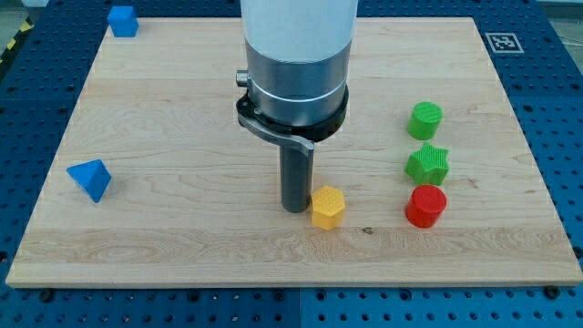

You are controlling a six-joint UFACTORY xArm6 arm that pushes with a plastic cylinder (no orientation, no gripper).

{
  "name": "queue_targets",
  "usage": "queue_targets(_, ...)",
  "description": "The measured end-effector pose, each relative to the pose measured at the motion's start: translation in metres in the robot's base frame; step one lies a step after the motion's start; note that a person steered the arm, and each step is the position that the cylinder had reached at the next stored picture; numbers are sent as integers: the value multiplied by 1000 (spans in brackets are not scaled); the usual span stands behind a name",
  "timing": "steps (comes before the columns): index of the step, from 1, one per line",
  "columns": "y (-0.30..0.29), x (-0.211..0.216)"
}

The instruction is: Move the yellow hexagon to the top of the green circle

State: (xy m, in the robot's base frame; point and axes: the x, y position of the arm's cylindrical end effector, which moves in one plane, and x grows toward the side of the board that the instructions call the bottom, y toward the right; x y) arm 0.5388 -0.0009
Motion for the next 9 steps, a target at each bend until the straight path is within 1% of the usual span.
queue_targets(1, 0, 10)
queue_targets(2, 0, 55)
queue_targets(3, 0, 79)
queue_targets(5, 15, 76)
queue_targets(7, 22, 62)
queue_targets(9, 25, 15)
